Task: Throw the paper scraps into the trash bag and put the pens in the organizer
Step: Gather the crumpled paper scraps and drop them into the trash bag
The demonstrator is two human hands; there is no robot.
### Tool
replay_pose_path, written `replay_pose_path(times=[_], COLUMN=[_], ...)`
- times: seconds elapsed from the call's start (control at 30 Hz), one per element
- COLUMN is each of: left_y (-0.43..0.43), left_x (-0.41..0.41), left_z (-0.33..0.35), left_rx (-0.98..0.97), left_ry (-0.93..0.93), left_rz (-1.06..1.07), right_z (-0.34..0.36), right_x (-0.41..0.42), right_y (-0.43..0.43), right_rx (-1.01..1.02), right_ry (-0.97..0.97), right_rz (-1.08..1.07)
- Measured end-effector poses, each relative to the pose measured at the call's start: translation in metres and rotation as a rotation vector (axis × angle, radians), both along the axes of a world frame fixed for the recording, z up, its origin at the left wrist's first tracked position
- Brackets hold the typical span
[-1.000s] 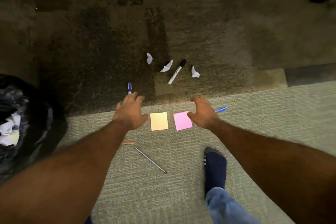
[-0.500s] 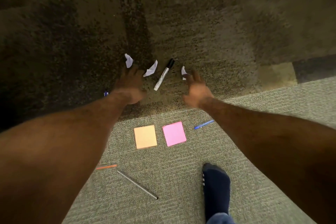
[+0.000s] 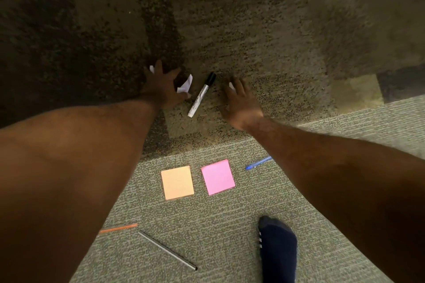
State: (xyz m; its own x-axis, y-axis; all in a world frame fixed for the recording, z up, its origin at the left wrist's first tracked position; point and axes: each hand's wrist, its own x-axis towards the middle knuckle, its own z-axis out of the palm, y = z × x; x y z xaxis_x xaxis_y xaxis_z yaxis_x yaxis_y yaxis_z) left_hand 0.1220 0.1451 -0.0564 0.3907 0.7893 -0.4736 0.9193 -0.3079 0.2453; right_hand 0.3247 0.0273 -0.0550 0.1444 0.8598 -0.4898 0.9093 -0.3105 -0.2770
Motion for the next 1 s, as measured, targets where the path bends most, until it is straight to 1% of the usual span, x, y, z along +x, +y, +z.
replay_pose_path(times=[0.1, 0.2, 0.23, 0.3, 0.4, 0.47, 0.5, 0.6, 0.67, 0.77, 0.83, 0.93, 1.0], left_y=[-0.008, -0.019, -0.022, -0.027, -0.028, -0.031, -0.034, -0.048, -0.057, -0.066, -0.07, -0.074, -0.078], left_x=[-0.009, -0.011, -0.01, -0.009, -0.017, -0.023, -0.026, -0.027, -0.027, -0.028, -0.032, -0.044, -0.057], left_z=[-0.003, 0.005, 0.007, 0.014, 0.015, 0.012, 0.014, 0.032, 0.042, 0.052, 0.056, 0.064, 0.072], left_rx=[0.08, 0.089, 0.105, 0.137, 0.138, 0.109, 0.096, 0.08, 0.101, 0.143, 0.152, 0.172, 0.18], left_ry=[-0.111, -0.131, -0.166, -0.237, -0.256, -0.276, -0.294, -0.32, -0.323, -0.291, -0.317, -0.396, -0.483], left_rz=[-0.11, -0.089, -0.09, -0.075, -0.079, -0.038, -0.007, 0.023, -0.001, -0.023, -0.016, 0.078, 0.189], right_z=[-0.001, -0.006, -0.008, -0.01, -0.008, -0.001, 0.006, 0.028, 0.038, 0.049, 0.055, 0.063, 0.071], right_x=[-0.004, -0.008, -0.009, -0.011, -0.014, -0.02, -0.025, -0.047, -0.068, -0.101, -0.119, -0.14, -0.152], right_y=[-0.009, -0.019, -0.022, -0.026, -0.026, -0.024, -0.023, -0.011, -0.003, 0.004, 0.005, 0.006, 0.005], right_rx=[0.023, 0.123, 0.156, 0.195, 0.274, 0.369, 0.394, 0.38, 0.422, 0.403, 0.361, 0.35, 0.352], right_ry=[-0.001, -0.03, -0.027, -0.014, 0.023, 0.07, 0.127, 0.35, 0.442, 0.522, 0.562, 0.578, 0.561], right_rz=[0.006, 0.061, 0.07, 0.064, 0.034, -0.053, -0.135, -0.426, -0.524, -0.598, -0.617, -0.637, -0.633])
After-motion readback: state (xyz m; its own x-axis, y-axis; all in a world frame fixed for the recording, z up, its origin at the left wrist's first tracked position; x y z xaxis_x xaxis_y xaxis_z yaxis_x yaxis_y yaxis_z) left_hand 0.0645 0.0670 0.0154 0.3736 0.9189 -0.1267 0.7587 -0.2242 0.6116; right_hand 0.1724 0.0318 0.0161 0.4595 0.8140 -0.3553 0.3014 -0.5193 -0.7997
